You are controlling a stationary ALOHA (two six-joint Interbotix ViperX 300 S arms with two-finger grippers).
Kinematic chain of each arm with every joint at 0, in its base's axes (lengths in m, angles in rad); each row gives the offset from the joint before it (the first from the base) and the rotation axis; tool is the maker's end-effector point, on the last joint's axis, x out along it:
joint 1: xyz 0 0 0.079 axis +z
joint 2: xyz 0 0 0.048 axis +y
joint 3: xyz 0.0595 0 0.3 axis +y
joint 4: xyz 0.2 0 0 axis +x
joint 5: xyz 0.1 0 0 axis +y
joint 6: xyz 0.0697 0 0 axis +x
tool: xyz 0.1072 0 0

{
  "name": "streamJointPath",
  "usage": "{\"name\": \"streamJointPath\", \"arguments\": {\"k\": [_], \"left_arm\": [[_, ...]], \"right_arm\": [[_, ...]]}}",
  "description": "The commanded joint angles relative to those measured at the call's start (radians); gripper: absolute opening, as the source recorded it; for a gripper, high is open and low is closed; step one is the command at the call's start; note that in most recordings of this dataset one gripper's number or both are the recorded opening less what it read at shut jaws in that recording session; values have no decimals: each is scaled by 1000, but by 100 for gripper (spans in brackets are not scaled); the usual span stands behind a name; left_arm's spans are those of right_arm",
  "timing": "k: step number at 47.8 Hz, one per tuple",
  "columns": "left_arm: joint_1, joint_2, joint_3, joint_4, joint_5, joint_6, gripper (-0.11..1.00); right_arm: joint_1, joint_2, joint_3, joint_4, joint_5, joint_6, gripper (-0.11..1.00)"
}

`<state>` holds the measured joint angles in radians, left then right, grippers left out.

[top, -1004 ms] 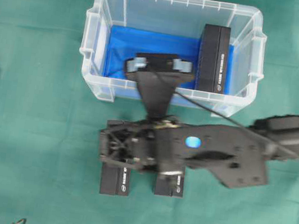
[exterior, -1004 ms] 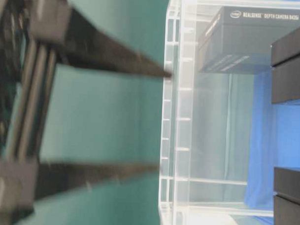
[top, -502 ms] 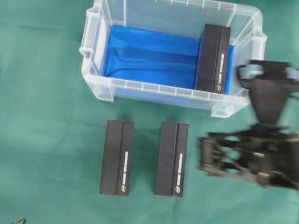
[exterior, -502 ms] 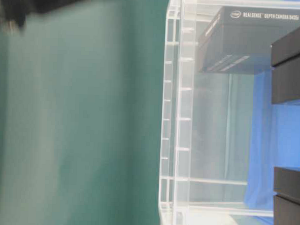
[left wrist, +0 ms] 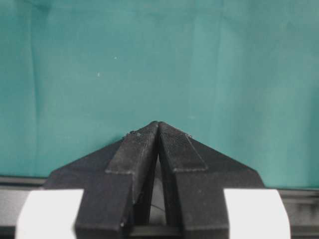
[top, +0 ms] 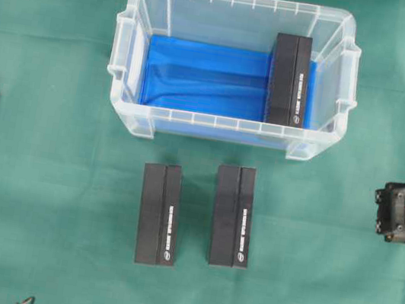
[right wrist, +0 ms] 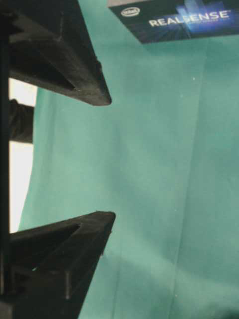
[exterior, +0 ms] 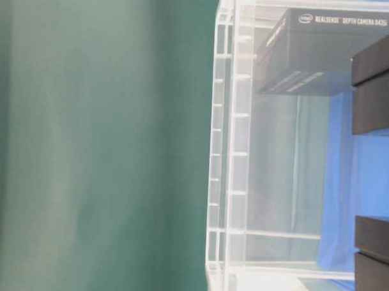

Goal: Take the box out of the case with the right arm.
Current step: 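Open the right gripper and withdraw it to the right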

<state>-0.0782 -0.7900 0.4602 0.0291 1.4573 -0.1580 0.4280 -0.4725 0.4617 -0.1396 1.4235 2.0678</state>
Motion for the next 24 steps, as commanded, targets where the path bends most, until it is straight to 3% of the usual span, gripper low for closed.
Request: {"name": "streamJointPath", "arguments": {"k": [1, 14, 24], "left_arm": [[0, 2, -25, 3, -3, 0, 0], [2, 2, -25, 3, -3, 0, 0], [0, 0, -26, 3, -3, 0, 0]], "right_arm": [[5, -5, -9, -3, 3, -2, 88], [5, 15, -21, -3, -3, -2, 88], [-32, 14, -20, -32, -3, -14, 88]]}}
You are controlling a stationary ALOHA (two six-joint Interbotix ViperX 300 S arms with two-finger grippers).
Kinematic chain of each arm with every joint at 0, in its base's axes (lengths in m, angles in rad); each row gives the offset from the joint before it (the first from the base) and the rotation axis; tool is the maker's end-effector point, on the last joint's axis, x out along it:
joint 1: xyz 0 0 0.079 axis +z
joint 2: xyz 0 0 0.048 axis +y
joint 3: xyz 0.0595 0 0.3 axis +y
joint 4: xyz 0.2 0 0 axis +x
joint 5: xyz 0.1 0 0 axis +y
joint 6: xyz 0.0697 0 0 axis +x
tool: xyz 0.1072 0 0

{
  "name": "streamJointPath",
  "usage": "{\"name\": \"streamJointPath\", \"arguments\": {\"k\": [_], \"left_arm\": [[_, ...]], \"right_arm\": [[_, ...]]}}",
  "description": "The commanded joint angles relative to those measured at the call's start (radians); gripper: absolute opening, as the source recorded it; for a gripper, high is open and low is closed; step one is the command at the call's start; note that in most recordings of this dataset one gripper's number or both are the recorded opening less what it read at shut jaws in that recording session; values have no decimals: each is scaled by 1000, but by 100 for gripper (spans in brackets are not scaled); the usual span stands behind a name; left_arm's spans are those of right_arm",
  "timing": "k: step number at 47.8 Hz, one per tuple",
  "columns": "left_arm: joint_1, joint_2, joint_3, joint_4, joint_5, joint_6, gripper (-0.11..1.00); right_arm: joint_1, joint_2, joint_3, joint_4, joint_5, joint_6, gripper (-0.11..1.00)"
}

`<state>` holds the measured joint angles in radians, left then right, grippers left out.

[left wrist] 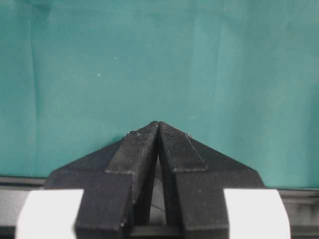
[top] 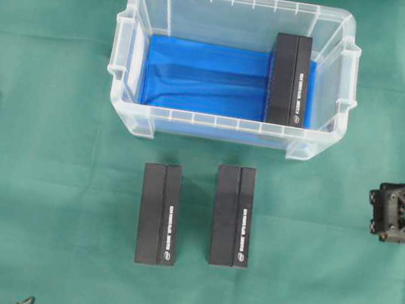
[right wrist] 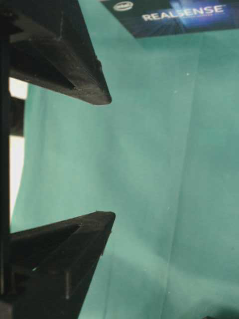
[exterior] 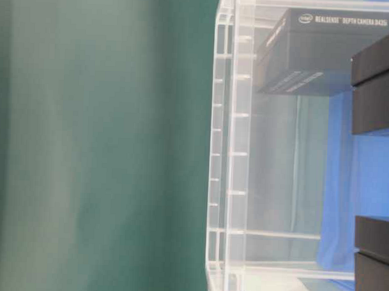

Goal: Take the box out of the case with the right arm.
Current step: 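Open the right gripper and withdraw it to the right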

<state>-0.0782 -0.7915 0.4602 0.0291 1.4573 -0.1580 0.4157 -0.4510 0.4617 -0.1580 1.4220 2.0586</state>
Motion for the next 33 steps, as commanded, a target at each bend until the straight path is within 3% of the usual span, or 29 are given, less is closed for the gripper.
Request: {"name": "streamJointPath", "arguments": {"k": [1, 7, 14, 33], "left_arm": [[0, 2, -26, 3, -3, 0, 0], [2, 3, -25, 3, -3, 0, 0], [2, 9, -26, 3, -3, 0, 0], [2, 14, -26, 3, -5, 0, 0]], "right_arm": [[-28, -9, -18, -15, -2, -14, 88], [-81, -26, -9, -20, 3, -74, 87], [-206, -61, 8, -20, 5, -206, 87], [-623, -109, 25, 2, -17, -640, 87]]}}
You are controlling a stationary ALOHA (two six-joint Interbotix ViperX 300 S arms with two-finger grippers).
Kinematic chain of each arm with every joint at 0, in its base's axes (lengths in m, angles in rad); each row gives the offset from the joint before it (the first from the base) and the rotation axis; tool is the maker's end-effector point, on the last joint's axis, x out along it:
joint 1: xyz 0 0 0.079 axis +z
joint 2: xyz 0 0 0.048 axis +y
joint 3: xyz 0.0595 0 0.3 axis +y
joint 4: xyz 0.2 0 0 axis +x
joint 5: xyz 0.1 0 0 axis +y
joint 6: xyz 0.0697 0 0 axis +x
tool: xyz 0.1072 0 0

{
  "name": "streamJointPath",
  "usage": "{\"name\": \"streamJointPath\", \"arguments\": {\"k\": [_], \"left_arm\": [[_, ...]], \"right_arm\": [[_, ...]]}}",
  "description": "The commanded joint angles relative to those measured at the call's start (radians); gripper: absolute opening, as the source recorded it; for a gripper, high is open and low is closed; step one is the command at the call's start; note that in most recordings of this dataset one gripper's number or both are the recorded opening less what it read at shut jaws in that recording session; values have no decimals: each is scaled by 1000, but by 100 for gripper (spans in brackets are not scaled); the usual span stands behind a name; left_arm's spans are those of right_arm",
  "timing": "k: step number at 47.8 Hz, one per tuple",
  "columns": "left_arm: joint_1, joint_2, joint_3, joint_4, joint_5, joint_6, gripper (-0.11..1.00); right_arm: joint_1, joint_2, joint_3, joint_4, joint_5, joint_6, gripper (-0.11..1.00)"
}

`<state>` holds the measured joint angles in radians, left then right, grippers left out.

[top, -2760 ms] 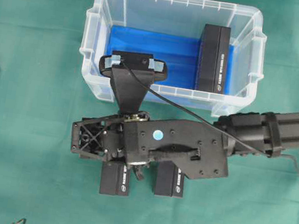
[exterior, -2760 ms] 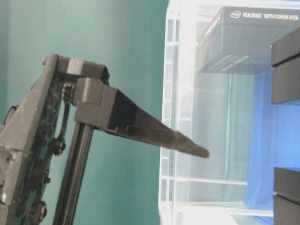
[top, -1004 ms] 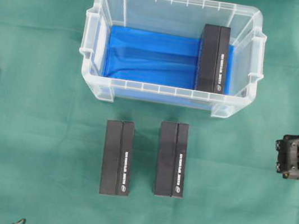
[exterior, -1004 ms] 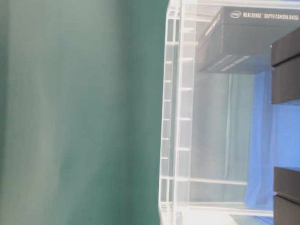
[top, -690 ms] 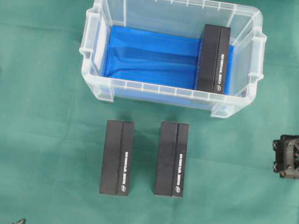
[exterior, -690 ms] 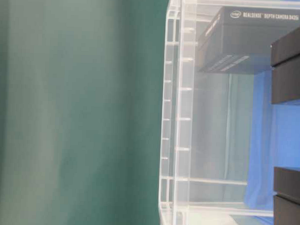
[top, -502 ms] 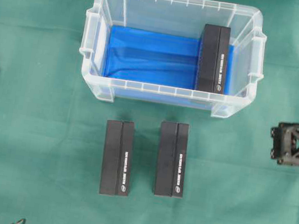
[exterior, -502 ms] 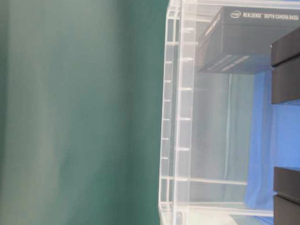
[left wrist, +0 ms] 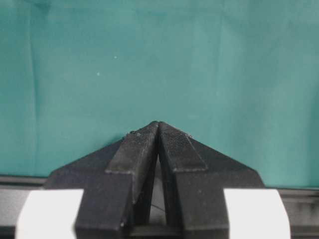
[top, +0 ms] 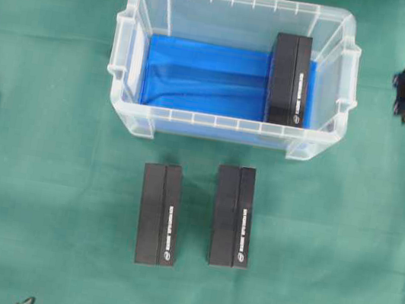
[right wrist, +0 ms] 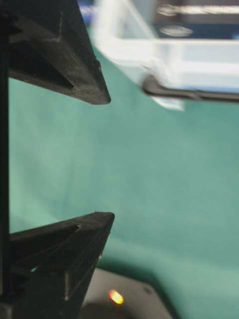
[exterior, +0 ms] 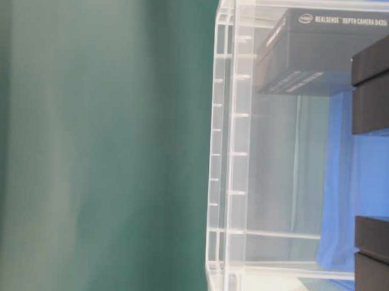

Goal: Take the box out of the case with the right arm.
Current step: 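Open the right gripper and withdraw it to the right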

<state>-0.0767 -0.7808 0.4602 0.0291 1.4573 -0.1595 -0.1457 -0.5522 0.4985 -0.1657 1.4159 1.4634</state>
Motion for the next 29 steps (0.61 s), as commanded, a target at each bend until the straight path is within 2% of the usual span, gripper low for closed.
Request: {"name": "streamJointPath", "arguments": {"k": [1, 6, 13, 29], "left_arm": [[0, 3, -26, 3, -5, 2, 0], [0, 3, -26, 3, -3, 2, 0], [-2, 3, -26, 3, -5, 2, 0], [-2, 3, -26, 3, -3, 2, 0]], "right_arm": [[-80, -6, -12, 14, -14, -63, 87], [-144, 3, -12, 29, -32, -135, 87], [-189, 21, -14, 51, -52, -192, 87], [-192, 35, -15, 58, -54, -195, 87]]}}
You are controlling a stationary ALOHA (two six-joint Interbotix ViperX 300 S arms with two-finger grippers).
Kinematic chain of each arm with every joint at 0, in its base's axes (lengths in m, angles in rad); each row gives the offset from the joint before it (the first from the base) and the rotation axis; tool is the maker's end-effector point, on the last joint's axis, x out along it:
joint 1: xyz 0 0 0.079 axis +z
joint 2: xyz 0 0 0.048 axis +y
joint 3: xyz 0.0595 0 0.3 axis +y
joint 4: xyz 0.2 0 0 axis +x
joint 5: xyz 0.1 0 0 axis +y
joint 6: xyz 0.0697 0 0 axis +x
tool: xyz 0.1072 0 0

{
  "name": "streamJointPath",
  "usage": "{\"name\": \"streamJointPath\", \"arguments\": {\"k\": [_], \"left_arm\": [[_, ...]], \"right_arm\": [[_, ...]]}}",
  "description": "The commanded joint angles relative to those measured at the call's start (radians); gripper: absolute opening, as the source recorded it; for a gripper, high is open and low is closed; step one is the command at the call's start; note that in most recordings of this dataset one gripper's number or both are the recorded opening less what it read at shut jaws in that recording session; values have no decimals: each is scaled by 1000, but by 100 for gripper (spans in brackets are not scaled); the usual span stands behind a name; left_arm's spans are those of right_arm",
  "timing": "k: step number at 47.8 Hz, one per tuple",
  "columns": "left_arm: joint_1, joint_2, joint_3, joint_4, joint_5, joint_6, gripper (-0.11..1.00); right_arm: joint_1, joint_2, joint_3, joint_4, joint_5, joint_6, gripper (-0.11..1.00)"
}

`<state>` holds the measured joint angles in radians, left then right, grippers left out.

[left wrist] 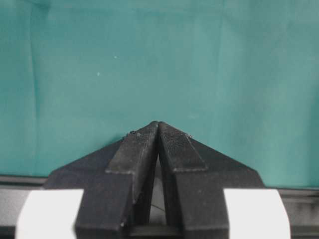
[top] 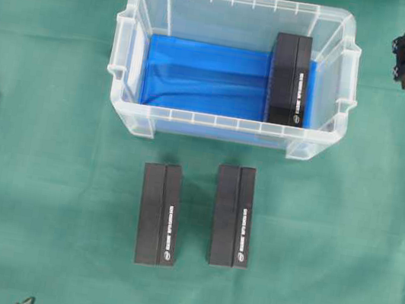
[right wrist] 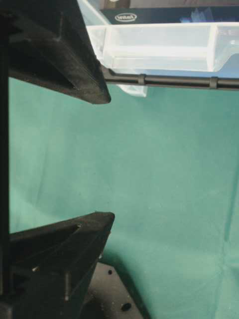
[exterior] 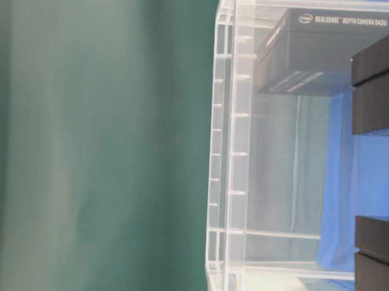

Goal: Take the box out of the case with the right arm.
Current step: 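Open the right gripper and withdraw it to the right, then move the open right gripper over the right black box in the case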

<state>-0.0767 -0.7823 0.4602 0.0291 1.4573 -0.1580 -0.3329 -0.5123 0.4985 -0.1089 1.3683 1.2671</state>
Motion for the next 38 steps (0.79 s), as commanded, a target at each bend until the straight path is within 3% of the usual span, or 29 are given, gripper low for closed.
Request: {"name": "streamJointPath", "arguments": {"k": [1, 21, 38], "left_arm": [[-2, 5, -26, 3, -3, 0, 0], [0, 5, -26, 3, -5, 0, 0], [0, 5, -25, 3, -3, 0, 0]], "right_arm": [[-3, -5, -15, 2, -5, 2, 87], [-5, -5, -17, 2, -5, 5, 87], [6, 57, -72, 46, -61, 23, 87]]}}
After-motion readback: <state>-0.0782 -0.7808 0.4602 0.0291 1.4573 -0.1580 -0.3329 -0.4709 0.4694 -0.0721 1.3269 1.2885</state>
